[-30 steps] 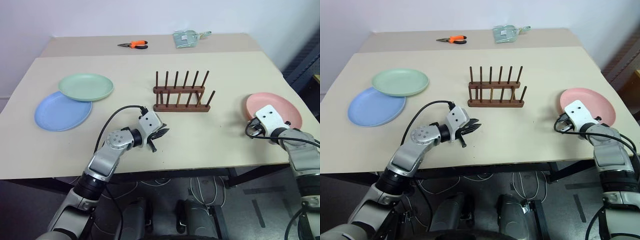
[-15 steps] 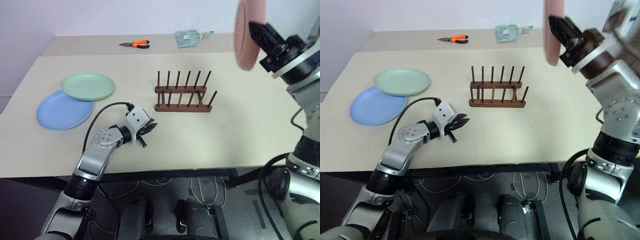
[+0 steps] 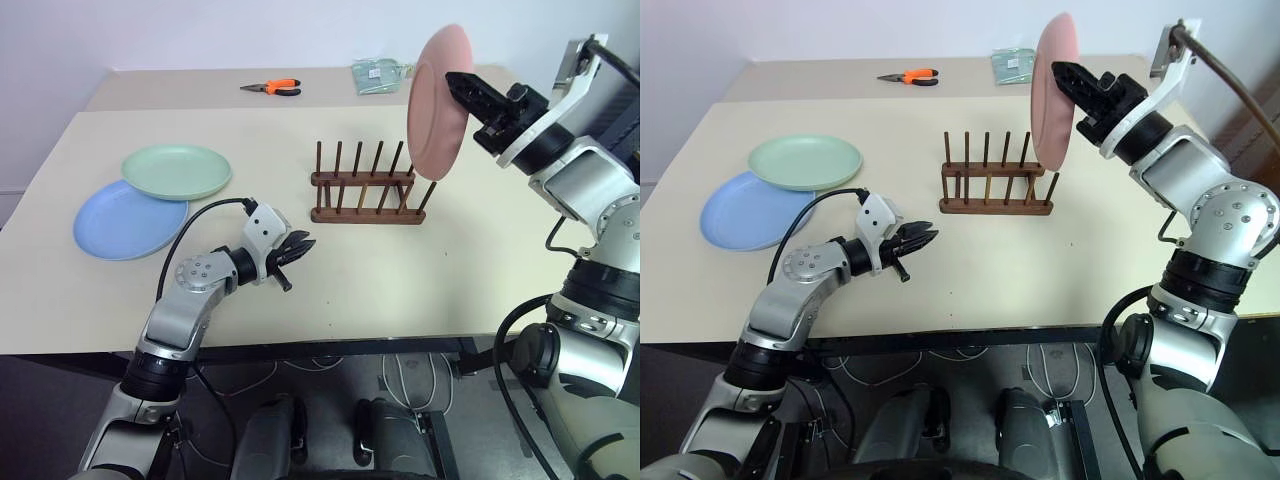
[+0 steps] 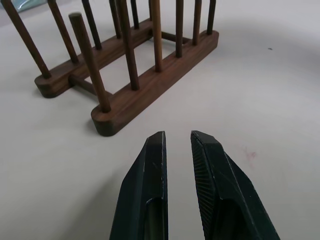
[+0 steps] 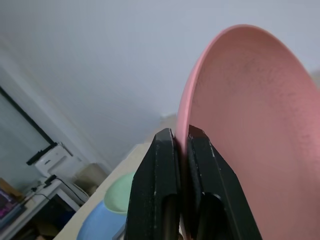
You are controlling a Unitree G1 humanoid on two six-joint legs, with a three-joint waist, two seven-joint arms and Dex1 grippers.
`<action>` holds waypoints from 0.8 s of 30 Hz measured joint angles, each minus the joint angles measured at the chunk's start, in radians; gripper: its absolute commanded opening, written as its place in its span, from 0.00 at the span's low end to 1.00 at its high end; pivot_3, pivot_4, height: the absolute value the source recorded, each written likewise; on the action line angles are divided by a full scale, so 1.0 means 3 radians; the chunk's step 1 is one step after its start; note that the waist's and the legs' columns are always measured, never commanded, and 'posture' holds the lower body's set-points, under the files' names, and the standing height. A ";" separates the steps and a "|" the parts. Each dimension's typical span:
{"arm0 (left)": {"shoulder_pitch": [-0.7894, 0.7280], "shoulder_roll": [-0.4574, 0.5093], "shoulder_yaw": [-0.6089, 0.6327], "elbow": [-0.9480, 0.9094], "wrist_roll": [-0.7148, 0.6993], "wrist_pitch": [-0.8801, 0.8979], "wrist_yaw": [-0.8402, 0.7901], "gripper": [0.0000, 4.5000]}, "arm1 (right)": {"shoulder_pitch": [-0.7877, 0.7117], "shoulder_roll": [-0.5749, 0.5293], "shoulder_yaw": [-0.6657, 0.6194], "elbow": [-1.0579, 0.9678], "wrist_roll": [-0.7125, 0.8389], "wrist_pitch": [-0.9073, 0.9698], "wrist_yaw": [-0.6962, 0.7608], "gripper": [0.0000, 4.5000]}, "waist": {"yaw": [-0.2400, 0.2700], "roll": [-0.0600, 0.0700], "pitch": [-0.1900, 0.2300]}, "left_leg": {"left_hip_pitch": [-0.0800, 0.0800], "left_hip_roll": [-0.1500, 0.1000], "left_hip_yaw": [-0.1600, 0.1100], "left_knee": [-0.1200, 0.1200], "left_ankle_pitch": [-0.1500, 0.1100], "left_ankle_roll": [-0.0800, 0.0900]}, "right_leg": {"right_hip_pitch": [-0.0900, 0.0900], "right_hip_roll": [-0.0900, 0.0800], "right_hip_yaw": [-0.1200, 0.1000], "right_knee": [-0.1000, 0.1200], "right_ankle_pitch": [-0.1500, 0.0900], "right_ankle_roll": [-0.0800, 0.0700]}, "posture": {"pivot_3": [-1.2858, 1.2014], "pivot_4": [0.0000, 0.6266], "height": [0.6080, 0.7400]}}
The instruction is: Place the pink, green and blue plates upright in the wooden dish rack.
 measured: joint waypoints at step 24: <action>-0.0497 -0.0514 0.1204 0.0290 -0.0243 0.0105 0.1573 1.00 | -0.0106 -0.0734 0.0901 0.0128 -0.2346 -0.2070 0.0876 0.90 | 0.0008 -0.0003 0.0001 | -0.0007 0.0001 0.0001 0.0001 0.0001 -0.0001 | -0.0007 0.0003 0.0003 -0.0001 0.0002 0.0008 | 0.52 0.24 1.00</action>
